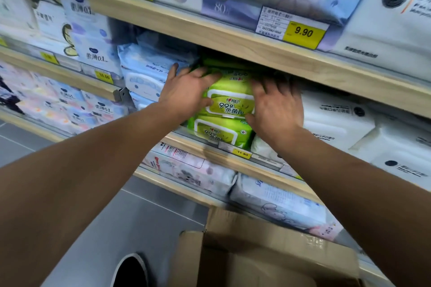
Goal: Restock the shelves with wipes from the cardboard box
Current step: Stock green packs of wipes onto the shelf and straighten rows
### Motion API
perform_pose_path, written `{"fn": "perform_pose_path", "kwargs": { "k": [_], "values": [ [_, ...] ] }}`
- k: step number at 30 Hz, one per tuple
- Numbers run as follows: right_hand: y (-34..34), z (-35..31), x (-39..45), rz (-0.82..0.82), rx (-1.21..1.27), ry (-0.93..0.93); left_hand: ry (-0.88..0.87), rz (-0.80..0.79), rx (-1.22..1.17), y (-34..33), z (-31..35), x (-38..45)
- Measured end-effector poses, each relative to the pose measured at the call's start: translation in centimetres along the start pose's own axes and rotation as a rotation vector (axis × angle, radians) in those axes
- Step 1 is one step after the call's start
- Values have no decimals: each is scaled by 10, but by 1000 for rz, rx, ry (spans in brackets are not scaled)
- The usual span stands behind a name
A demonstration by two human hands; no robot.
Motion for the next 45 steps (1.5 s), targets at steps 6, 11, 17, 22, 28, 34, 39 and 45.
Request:
{"fn": "perform_pose_path", "kwargs": {
  "k": [6,11,17,22,28,34,39,45],
  "values": [
    [5,-9,13,52,-52,-6,-101,-1,-29,4,-25,14],
    [12,-5,24,39,61,-39,-156,54,-94,-1,-27,16],
    [20,-5,26,70,147,-95,-166,68,-137,3,-30,15],
    [14,-16,15,156,149,-60,-149,69,-165,6,-30,7],
    [10,-23,6,111,134,56,-11,119,71,-17,-4,-8],
    [1,-34,5,-2,30,156,3,202,88,-23,-5,-6],
    [-33,-48,-7,33,-126,106,-4,181,76,-24,-4,-11],
    [-52,-43,2,186,-133,109,5,189,65,-29,-5,-13]
  ]
}}
Point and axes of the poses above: each hand's wrist, its own x-axis towards the middle knuckle, its own y-axis out of the back of the hand, z = x × y, the point moved 3 cm from there along x, towards the middle knuckle, and after that the axes turned 8 degrees about -z, right-handed, at the moved point
